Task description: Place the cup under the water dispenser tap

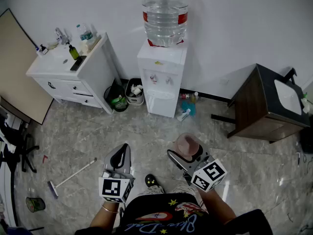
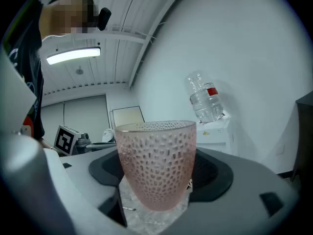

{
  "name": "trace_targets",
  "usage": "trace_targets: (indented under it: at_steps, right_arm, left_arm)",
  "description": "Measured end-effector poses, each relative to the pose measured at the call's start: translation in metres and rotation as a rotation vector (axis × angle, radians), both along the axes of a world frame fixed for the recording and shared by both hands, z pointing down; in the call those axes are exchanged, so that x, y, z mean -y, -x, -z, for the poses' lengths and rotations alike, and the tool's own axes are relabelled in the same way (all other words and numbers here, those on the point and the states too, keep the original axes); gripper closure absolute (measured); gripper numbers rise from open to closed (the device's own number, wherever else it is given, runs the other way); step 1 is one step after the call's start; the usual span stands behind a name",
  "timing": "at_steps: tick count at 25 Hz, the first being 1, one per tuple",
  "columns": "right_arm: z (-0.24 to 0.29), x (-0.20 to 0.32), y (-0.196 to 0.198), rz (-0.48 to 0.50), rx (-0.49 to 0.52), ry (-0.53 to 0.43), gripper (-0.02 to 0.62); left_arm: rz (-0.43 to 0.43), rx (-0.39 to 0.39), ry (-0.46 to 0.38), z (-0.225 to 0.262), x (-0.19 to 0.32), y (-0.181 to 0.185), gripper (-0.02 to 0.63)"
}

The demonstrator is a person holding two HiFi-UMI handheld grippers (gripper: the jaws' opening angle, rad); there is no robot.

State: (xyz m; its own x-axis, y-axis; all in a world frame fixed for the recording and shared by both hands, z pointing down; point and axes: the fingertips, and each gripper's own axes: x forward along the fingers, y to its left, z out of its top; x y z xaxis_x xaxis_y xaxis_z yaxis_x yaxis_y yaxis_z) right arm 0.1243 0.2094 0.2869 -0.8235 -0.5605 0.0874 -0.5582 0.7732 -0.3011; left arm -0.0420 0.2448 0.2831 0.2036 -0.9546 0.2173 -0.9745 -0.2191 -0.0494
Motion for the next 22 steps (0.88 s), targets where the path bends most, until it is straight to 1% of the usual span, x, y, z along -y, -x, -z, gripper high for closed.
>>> trace_targets:
  at_steps: [3,5,7,10,12,14,18,20,22]
  right_arm:
    - [-0.013,0.055,0.035,0.005,-0.027,-0.011,0.236]
    - [-0.027,0.088,0.058,0.023,-0.058,-0.026,0.236]
    - [-0.045,0.124,0.074,-0.002,-0.098,-0.049,0.236]
    - [-0.074,0.182,0.09,-0.066,-0.133,-0.046,0.236]
    - [-0.1,0.216,0.101,-0.078,-0.131,-0.015,0.236]
    - [-0.127,0.254,0.113,-0.084,-0.135,-0.008,0.236]
    - [-0.178,0.336,0.137,-0.057,-0.207,-0.049,0.236]
    - [-0.2,0.371,0.144,-0.069,-0.234,-0.027,0.236]
    - [-0.222,0.397,0.15,-0.112,-0.23,0.004,0.236]
  left_arm:
    - [0.011,0.028,-0.025,-0.008,0.061,0.028,0.609]
    - [0.023,0.01,-0.026,-0.018,0.097,0.044,0.609]
    - [0.034,-0.012,-0.013,-0.031,0.131,0.056,0.609]
    - [0.036,-0.049,0.049,-0.056,0.18,0.068,0.609]
    - [0.042,-0.07,0.1,-0.075,0.207,0.078,0.609]
    - [0.052,-0.069,0.137,-0.094,0.236,0.088,0.609]
    - [0.04,-0.075,0.142,-0.118,0.311,0.095,0.609]
    - [0.035,-0.072,0.168,-0.136,0.34,0.096,0.609]
    - [0.025,-0.067,0.205,-0.154,0.358,0.099,0.609]
